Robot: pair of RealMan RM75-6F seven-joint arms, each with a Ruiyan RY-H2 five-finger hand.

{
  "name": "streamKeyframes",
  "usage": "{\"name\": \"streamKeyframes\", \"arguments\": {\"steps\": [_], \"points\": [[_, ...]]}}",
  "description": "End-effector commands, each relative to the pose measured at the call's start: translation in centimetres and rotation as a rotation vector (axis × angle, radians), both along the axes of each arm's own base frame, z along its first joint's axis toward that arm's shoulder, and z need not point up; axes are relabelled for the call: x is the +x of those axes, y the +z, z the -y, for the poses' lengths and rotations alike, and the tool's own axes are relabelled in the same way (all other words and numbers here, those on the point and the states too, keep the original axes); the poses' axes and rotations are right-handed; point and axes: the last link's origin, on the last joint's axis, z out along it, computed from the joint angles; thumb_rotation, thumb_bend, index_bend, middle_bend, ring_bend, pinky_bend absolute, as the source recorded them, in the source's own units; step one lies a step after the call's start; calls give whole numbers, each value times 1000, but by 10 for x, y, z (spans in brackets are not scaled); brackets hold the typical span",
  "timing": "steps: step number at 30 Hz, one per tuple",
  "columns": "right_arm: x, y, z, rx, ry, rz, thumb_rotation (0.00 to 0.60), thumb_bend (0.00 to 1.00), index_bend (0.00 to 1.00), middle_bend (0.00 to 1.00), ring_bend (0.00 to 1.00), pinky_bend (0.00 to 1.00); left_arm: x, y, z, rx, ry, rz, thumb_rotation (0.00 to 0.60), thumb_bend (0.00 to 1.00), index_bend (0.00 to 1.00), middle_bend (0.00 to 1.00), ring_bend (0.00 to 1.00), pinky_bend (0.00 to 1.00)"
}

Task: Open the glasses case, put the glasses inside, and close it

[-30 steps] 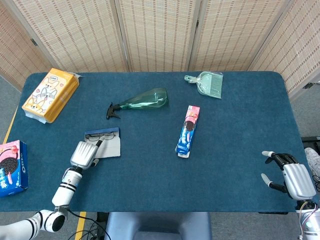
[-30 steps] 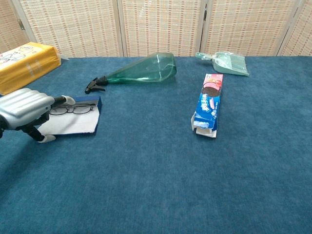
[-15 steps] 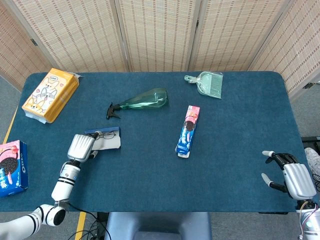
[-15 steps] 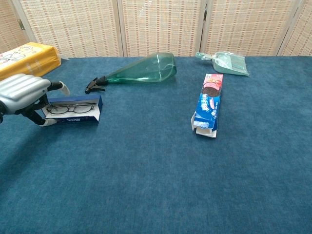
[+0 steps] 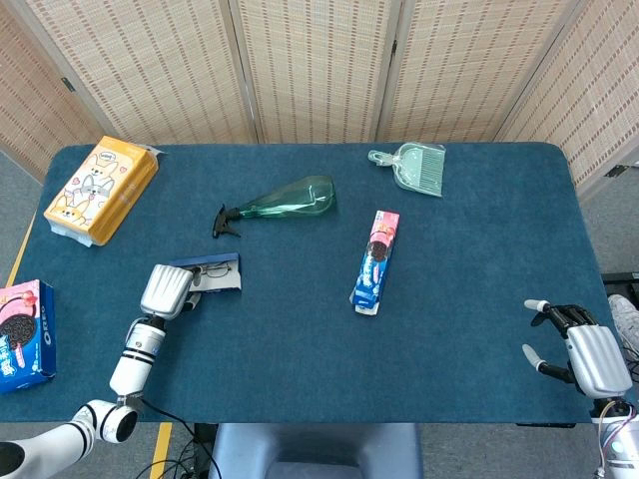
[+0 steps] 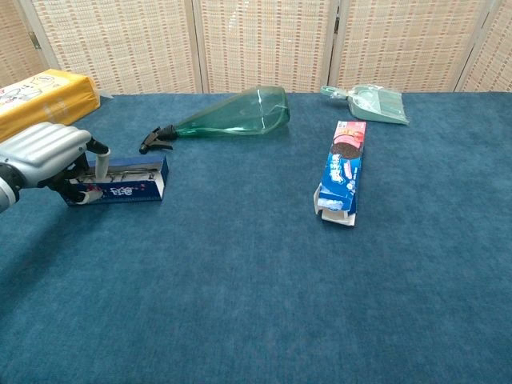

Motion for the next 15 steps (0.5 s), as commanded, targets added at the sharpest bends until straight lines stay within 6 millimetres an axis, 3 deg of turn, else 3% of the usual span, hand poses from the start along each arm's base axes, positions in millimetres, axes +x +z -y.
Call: {"name": "streamKeyframes", "arguments": {"steps": [1,6,15], "points": [[0,0,0,1,0,0,600,287,252,446,339,240,0,-1,0,-8,4,-1,600,369,600,1000,981,1000],[0,0,1,2,0,0,600,287,252,446,339,240,0,-2,2,-27,13,4,600,437,642,1000,981,1000],[0,-1,1,4,1,1,600,287,252,446,339,240,0,4,14,-59,13,30,600,456,687,1000,981,1000]]}}
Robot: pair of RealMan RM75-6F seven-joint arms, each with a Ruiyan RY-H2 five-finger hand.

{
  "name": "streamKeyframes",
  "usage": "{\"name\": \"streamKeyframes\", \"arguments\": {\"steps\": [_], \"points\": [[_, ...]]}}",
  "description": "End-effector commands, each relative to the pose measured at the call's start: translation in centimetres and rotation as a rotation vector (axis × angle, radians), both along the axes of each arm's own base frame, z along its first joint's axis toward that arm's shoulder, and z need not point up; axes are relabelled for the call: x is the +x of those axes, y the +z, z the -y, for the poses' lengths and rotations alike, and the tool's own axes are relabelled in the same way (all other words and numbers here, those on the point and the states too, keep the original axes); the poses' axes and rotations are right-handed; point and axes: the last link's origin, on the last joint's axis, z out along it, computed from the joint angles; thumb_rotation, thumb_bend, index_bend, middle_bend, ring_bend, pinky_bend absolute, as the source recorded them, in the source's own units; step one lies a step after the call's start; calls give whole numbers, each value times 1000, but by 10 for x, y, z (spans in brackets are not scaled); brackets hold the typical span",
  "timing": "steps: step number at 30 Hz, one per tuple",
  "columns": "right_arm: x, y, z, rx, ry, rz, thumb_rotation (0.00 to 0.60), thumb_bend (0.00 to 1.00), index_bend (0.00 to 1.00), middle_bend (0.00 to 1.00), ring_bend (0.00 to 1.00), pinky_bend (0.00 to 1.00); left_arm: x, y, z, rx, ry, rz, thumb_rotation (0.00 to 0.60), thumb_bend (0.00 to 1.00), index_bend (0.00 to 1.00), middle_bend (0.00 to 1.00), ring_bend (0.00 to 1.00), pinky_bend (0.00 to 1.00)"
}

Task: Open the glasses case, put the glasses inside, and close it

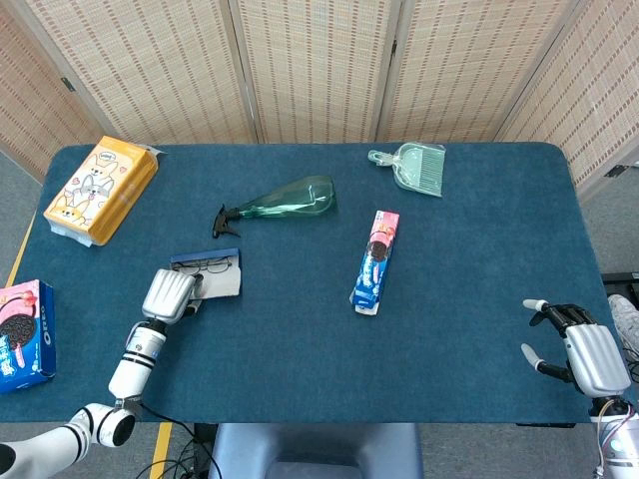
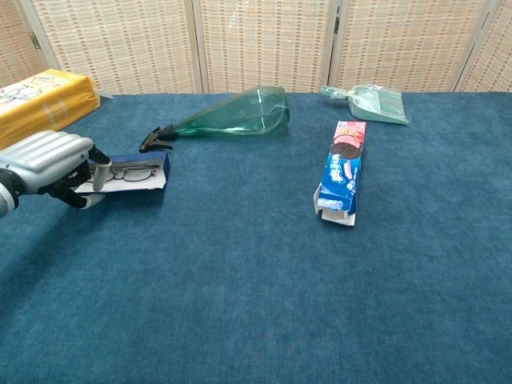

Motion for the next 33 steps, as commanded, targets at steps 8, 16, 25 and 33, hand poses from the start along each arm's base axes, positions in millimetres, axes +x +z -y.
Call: {"name": "streamKeyframes", "arguments": {"steps": [8,16,25,33], "points": [[2,1,-1,-2,6,-3,600,288,252,446,339,240,-4,27,38,-102,36,36,600,455,685,1000,981,1000],[4,-2,0,5,16,3,600,288,252,446,339,240,-3,60,62,-199,104,11,600,458,683,1000,981,1000],[4,-2,0,7,18,5,600,287,252,446,340,240,-1,66,46,-244,180,3,600,459,656,1000,978,1000],[3,-1,-2,5,12,3,600,288,252,446,339,240,-1,63,17,-215,209,-4,600,458,637,1000,978,1000]]}}
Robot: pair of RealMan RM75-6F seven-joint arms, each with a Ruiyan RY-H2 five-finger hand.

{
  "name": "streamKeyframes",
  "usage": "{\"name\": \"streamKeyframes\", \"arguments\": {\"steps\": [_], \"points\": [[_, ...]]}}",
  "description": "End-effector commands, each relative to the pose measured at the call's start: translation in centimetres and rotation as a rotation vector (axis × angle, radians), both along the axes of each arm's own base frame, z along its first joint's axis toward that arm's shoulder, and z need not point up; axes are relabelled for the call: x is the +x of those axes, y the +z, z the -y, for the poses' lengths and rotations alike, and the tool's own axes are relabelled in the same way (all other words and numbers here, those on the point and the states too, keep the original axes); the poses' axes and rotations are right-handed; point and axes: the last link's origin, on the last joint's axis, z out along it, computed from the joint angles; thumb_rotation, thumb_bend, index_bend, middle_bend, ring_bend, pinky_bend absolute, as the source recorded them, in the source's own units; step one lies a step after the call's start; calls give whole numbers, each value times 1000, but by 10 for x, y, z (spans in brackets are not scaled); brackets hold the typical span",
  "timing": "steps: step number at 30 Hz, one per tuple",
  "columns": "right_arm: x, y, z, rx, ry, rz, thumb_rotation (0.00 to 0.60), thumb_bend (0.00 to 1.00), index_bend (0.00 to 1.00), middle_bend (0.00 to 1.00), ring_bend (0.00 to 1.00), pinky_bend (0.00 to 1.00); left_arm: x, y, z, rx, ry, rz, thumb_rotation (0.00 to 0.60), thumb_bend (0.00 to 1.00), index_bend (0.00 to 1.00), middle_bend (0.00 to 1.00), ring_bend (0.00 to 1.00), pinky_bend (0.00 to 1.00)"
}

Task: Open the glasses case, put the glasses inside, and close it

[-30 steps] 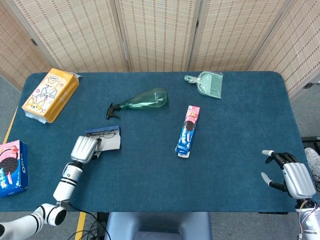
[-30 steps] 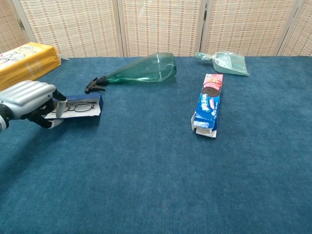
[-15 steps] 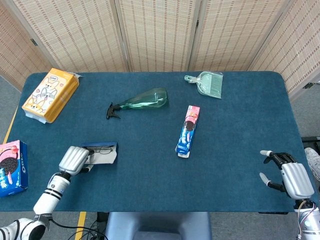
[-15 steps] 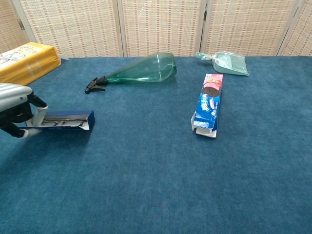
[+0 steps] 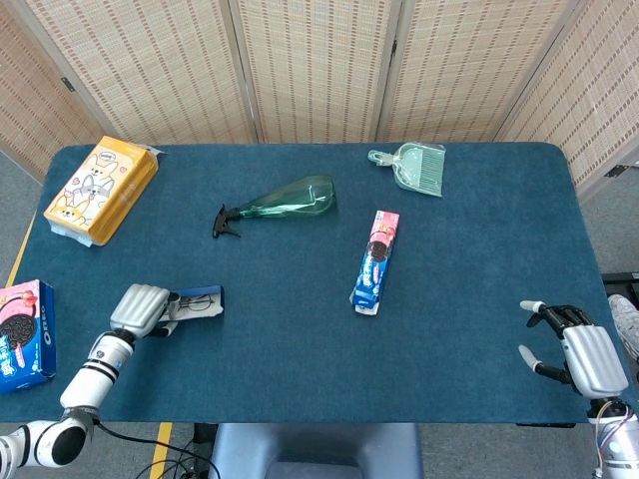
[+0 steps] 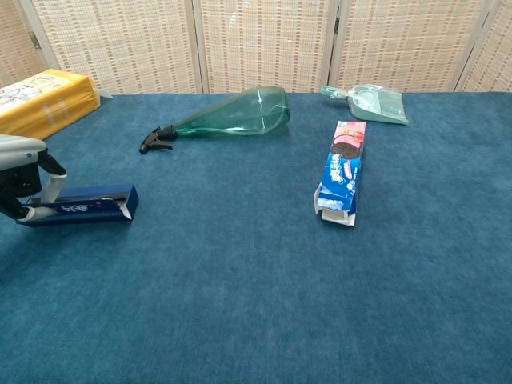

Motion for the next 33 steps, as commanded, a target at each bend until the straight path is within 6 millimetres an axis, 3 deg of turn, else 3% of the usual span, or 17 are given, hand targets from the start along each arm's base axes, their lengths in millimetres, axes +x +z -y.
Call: {"name": "streamKeyframes", "arguments": {"steps": [1,20,33], "points": [[0,1,0,-2,-1,-1,600,288,252,446,339,240,0,-1,-13,4,15,-15,600,458,634,1000,978,1000],[2,1,0,0,-3,-8,600,288,252,446,340,240,-2,10,-67,73,115,-32,600,459,564,1000,975,1000],[2,2,-1,1,0,-7,600,287,252,446,345,251,-9,-4,-87,80,127,-173,600,457,291,1000,966,1000]]}}
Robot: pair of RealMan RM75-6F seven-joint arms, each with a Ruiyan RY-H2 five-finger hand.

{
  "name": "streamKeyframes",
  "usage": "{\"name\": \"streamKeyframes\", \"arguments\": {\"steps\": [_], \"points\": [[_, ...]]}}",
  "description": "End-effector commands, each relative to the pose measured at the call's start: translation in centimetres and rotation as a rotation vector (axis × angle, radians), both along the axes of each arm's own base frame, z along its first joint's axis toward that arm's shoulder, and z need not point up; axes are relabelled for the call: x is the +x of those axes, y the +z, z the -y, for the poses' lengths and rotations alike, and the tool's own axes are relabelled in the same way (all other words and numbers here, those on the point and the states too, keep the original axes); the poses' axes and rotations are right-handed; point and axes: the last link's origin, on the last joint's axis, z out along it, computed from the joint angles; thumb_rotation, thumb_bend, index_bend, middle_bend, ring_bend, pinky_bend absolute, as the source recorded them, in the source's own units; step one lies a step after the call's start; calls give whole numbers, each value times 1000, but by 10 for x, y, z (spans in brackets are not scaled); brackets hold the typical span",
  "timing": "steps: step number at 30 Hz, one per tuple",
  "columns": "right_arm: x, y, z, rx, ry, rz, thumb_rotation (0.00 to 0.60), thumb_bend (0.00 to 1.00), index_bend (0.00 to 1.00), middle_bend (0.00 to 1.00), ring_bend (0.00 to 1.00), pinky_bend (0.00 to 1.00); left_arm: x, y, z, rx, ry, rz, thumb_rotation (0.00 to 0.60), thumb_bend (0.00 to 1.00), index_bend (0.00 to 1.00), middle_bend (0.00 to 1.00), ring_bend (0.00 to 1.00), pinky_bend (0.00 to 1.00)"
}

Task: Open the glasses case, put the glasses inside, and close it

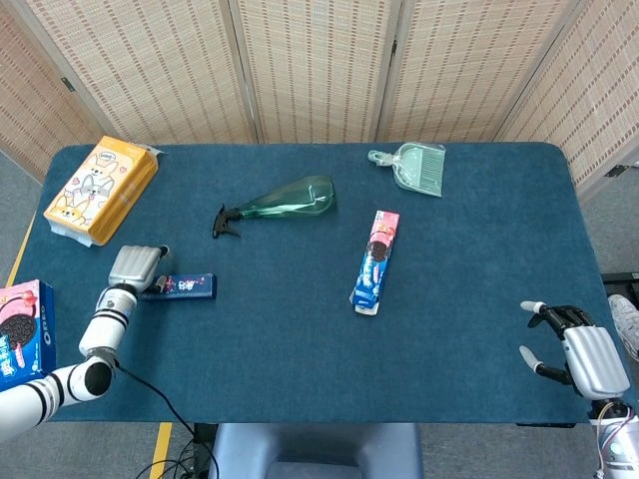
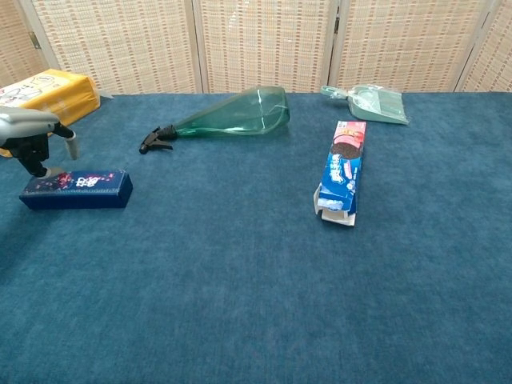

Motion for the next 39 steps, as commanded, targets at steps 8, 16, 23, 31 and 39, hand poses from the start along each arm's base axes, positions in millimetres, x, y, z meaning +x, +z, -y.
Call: {"name": "streamKeyframes", "arguments": {"steps": [8,16,23,31,39], "points": [[0,1,-1,-5,2,0,600,287,252,446,345,251,-1,4,-3,26,27,-16,600,450,237,991,959,1000],[0,-1,1,2,3,3,600,287,252,446,345,251,12,19,23,-8,-6,41,600,449,226,986,955,1000],[-1,-2,2,3,3,3,600,288,252,446,345,251,12,6,38,-85,2,37,600,398,203,985,954,1000],[-3,0,-1,-4,-7,4,600,290,252,446,345,251,7,-13,34,-104,23,28,600,397,181,984,954,1000],[-4,0,-1,-7,-10,3,600,291,252,446,345,251,2,-26,28,-80,41,40,600,397,323,984,954,1000]]}}
